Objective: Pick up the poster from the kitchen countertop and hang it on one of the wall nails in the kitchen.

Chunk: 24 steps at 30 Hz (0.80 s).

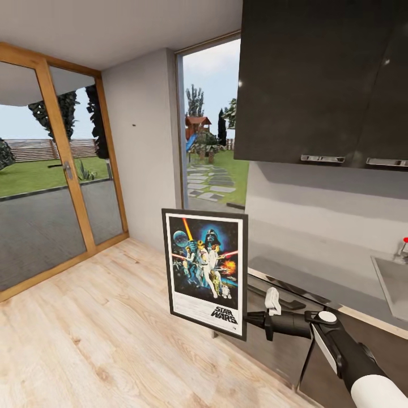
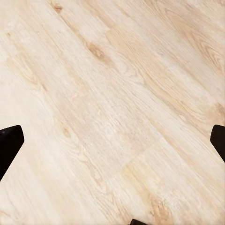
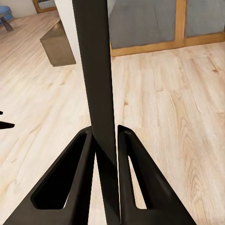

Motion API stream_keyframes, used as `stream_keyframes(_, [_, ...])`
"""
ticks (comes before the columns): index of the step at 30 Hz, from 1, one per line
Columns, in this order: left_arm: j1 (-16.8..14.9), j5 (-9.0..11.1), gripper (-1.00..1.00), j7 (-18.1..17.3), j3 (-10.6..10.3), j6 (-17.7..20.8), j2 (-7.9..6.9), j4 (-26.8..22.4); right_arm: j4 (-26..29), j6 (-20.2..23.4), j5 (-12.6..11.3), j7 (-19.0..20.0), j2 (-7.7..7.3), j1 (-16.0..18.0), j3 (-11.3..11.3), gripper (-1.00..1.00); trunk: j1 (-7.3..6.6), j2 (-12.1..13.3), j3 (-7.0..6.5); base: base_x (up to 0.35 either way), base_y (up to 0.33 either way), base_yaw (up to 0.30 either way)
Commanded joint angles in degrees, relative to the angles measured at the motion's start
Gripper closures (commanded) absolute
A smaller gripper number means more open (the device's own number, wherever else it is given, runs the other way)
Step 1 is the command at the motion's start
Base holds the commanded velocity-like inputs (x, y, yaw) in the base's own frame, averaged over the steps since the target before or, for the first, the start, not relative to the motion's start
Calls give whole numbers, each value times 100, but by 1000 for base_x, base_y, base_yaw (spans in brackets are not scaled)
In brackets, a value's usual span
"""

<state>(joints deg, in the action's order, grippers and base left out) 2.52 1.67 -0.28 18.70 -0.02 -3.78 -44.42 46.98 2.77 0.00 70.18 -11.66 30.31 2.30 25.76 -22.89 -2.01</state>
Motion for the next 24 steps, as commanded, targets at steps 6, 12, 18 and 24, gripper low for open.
stream_keyframes(6, [3, 17, -100, -1, 1, -5, -1, 2, 4, 43, -9, 29, -3, 1, 8, 100, 2, -3, 1, 0, 0, 0])
stream_keyframes(12, [3, 17, -100, -6, -6, 1, -2, 6, 4, 40, -9, 31, -3, 1, 8, 100, 2, -3, 1, 0, 164, 9])
stream_keyframes(18, [3, 17, -100, -7, -7, 2, -6, 4, 4, 40, -9, 29, -3, 1, 8, 100, 2, -3, 1, 0, 273, 172])
stream_keyframes(24, [3, 17, -100, -11, -7, 2, -8, 4, 4, 40, -9, 26, -3, 1, 8, 100, 2, -3, 1, 0, 292, 268])
